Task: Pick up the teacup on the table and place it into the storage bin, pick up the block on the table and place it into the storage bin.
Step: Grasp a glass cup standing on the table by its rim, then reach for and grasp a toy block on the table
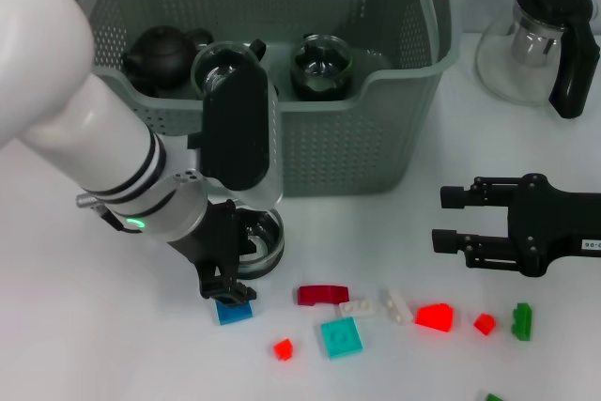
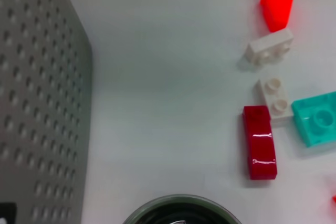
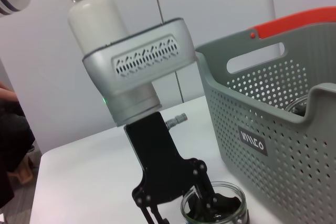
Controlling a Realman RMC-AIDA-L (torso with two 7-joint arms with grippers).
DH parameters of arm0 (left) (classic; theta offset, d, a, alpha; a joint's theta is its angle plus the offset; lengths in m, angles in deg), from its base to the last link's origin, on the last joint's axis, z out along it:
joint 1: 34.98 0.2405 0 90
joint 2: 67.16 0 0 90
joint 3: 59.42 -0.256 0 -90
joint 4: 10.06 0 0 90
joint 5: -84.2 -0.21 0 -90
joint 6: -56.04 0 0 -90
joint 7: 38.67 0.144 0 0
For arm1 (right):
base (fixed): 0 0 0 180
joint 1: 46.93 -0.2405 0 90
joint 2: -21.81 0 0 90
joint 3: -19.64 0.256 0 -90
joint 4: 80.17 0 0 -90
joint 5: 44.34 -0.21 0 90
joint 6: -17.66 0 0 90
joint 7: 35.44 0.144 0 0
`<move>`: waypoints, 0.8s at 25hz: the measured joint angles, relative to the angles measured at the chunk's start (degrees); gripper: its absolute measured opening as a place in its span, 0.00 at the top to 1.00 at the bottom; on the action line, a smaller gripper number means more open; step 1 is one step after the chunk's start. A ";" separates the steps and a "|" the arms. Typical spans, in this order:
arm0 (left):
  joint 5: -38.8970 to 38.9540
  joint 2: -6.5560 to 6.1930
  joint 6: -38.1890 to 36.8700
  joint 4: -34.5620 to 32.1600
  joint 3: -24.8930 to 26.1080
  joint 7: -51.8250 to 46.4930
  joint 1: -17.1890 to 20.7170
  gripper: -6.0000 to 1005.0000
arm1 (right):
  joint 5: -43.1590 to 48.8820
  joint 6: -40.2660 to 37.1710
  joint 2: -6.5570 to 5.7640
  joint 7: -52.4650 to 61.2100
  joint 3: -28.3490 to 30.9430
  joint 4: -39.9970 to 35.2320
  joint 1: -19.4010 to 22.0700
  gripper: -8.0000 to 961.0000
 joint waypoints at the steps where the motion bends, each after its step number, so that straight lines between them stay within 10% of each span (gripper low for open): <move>1: -0.32 0.01 0.77 0.38 -0.65 -0.45 -0.07 0.46 | 0.00 0.00 0.00 0.00 0.00 0.00 0.00 0.32; 7: 0.35 0.01 1.86 0.56 -0.70 -1.34 -0.27 0.46 | 0.19 0.24 0.00 0.00 0.00 0.00 0.00 0.32; 20: 0.60 -0.07 0.22 -1.17 -0.01 -1.51 -0.14 0.89 | 0.31 0.71 0.01 0.00 -0.01 0.00 0.00 0.32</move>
